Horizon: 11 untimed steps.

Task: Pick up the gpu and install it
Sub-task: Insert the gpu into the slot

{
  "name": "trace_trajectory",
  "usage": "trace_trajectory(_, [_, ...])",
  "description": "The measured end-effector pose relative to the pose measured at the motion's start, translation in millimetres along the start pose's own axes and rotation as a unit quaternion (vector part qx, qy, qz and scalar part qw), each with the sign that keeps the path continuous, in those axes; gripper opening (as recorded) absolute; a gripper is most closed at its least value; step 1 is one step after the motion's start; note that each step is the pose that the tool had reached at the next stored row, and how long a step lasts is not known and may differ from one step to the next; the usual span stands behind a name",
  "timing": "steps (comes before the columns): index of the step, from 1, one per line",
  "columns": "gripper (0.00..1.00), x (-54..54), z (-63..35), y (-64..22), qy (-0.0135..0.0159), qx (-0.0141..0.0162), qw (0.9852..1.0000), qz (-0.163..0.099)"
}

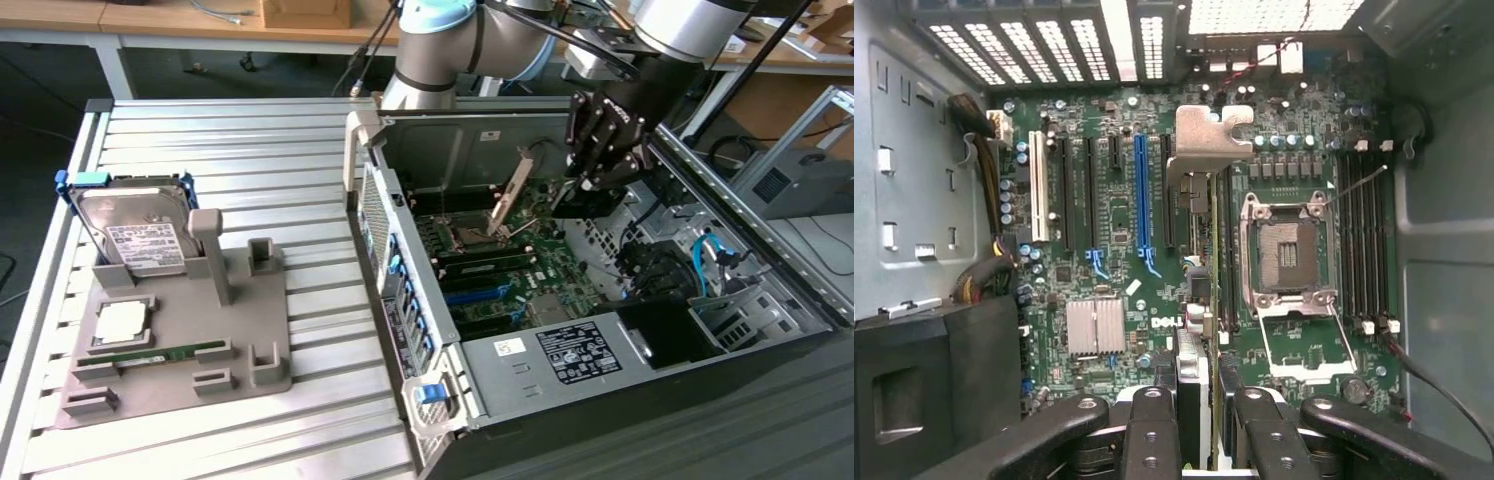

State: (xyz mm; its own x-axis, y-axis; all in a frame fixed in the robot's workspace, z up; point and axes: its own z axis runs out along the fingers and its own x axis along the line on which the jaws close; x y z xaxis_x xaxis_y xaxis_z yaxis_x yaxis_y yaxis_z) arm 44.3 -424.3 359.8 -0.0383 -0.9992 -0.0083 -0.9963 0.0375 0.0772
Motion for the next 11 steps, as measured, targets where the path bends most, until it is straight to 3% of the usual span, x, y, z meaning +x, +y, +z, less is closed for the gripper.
trace_trajectory(11, [0.27,0.0,0.0,0.0,0.0018,-0.0002,0.9997,-0.023])
